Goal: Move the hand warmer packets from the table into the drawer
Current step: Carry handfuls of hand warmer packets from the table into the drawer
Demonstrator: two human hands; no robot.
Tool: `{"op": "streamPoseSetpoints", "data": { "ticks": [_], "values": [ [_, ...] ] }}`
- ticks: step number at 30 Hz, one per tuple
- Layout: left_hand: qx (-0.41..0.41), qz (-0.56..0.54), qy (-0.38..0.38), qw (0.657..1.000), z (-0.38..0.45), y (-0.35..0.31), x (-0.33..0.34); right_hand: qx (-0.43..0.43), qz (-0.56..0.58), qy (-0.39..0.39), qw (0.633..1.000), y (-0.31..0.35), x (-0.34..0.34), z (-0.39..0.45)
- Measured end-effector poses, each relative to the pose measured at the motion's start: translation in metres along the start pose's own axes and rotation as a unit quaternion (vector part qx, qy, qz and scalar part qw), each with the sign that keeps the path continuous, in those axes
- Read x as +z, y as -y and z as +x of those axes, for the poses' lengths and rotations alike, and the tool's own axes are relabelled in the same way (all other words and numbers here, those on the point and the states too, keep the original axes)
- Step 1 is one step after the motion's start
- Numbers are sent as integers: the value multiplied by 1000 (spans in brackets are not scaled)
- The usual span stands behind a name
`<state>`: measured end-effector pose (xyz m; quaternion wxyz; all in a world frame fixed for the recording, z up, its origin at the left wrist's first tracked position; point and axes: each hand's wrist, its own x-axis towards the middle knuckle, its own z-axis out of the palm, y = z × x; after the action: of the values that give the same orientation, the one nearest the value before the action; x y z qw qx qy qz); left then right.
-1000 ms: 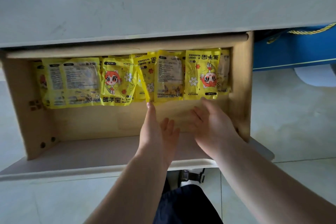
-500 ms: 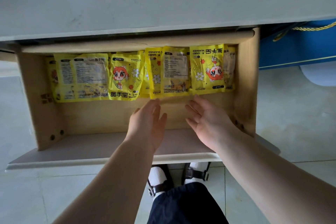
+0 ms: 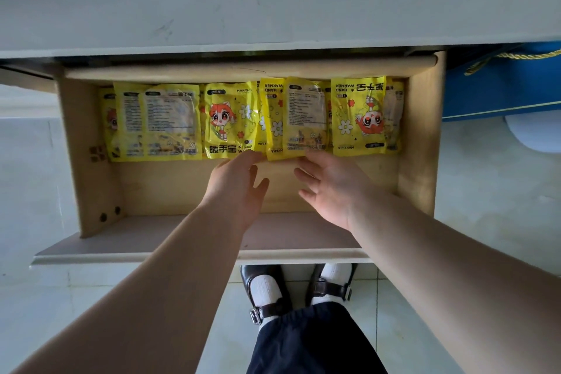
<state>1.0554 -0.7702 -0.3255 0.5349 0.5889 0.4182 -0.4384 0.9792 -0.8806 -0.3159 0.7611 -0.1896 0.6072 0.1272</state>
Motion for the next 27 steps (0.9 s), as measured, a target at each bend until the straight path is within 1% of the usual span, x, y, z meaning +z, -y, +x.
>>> {"op": "streamPoseSetpoints", "data": {
  "ticks": [2, 5, 8, 11, 14, 16, 18, 21, 22, 23, 24, 25, 27],
  "values": [
    [-16, -27, -16, 999, -8, 2, -1, 0, -17, -8, 1000, -4, -1, -8],
    [-21, -65, 19, 997, -28, 2, -1, -17, -60, -14, 998, -5, 8, -27],
    [-13, -57, 42, 997, -59, 0, -2, -66, -124, -16, 990, -2, 23, -50],
    [2, -60, 56, 997, -94, -12, -9, -133, -221, -16, 966, 8, 38, -79],
    [37, -38, 58, 997, -133, -25, -22, -188, -321, -3, 928, 20, 55, -121],
    [64, -26, 41, 997, -160, -32, -32, -224, -383, 1, 896, 26, 66, -150],
    [97, -29, 25, 995, -187, -36, -42, -244, -423, 16, 872, 27, 72, -178],
    [157, -40, 9, 987, -240, -39, -61, -282, -503, 38, 816, 24, 78, -226],
    [173, -31, 11, 984, -244, -39, -60, -295, -514, 41, 804, 28, 75, -230],
    [183, -48, -12, 982, -273, -30, -77, -297, -542, 67, 783, 21, 80, -256],
    [190, -53, -27, 980, -291, -23, -85, -294, -560, 84, 770, 19, 82, -272],
    [200, -58, -35, 978, -307, -14, -90, -288, -568, 94, 765, 15, 81, -287],
    [204, -102, -63, 972, -346, 11, -113, -280, -596, 132, 741, -2, 86, -323]
  ]
}}
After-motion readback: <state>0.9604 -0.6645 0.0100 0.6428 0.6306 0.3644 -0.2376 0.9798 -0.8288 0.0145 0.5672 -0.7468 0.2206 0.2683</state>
